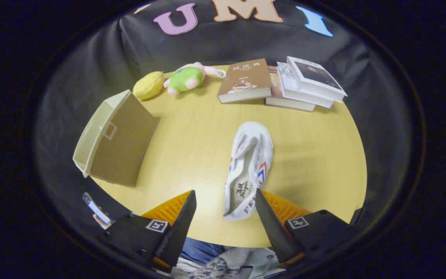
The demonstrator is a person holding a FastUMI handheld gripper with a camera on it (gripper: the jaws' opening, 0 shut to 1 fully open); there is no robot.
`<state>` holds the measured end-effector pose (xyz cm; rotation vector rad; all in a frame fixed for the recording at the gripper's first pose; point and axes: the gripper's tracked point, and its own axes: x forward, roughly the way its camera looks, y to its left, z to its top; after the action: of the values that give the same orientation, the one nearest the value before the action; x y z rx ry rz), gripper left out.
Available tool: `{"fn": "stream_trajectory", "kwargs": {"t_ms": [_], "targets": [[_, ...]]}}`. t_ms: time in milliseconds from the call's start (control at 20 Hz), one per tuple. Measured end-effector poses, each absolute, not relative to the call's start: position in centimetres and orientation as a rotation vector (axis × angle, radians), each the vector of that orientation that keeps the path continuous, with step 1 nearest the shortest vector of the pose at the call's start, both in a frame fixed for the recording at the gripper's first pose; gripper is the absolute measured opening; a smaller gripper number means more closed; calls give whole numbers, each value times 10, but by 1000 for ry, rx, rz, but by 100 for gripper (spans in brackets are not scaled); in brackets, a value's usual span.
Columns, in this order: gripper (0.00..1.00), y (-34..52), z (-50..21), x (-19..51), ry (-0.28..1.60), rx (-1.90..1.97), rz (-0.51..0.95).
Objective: Open the storage box then place both shoes into the box .Put the left shoe in first, then the right shoe, with the right side of both shoes facing outward in a uniform manner.
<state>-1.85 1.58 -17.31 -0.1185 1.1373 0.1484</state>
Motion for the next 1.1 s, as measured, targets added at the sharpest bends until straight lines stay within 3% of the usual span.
{"fn": "stream_trajectory", "kwargs": {"t_ms": [700,1100], "targets": [[88,-37,-234,28,1172,-184,5],[52,-37,-249,44,1190,-191,-25]]}}
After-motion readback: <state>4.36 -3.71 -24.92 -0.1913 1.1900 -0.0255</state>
